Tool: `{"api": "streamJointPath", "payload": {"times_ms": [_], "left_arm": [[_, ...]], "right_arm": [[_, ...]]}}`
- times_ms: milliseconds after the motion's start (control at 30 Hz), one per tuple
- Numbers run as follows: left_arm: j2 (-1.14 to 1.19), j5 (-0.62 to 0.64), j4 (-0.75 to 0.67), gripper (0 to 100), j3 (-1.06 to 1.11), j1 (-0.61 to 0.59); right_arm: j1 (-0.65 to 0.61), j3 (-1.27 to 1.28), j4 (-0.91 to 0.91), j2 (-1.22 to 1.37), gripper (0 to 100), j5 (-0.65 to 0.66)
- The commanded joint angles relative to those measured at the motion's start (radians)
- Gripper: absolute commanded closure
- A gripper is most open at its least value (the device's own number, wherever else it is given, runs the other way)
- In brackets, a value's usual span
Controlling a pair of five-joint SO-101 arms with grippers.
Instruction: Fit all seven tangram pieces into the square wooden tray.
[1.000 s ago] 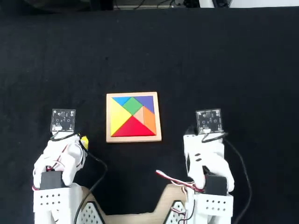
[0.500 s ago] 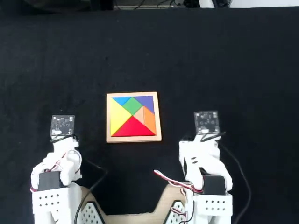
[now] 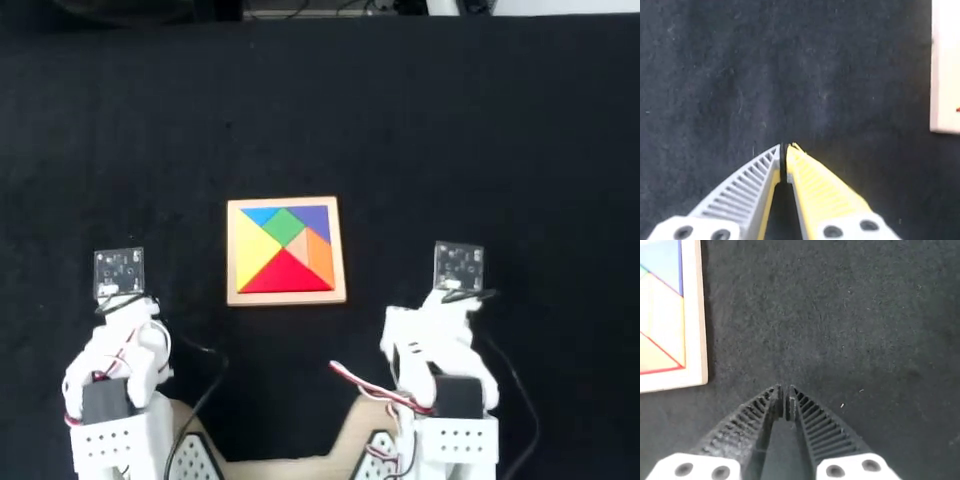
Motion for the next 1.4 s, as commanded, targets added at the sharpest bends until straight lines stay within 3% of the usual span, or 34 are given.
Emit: {"api": "streamJointPath", "payload": {"times_ms": [0,200,400,500,1367], "left_arm": [[-0.015,-0.005,0.003,97,0.021,0.005],[-0.015,-0.005,0.003,97,0.021,0.01],[-0.015,-0.003,0.003,97,0.021,0.131],[-0.015,-0.003,0.003,97,0.021,0.12],[-0.015,-0.005,0.003,97,0.021,0.081]], "right_arm": [[-0.011,-0.004,0.012,-0.019,96.9,0.023],[-0.006,-0.004,0.055,-0.01,98.7,0.025],[-0.008,-0.004,0.057,-0.01,98.7,0.068],[-0.008,-0.004,0.057,-0.01,98.7,0.135],[-0.008,-0.002,0.06,-0.018,98.7,0.141]]}}
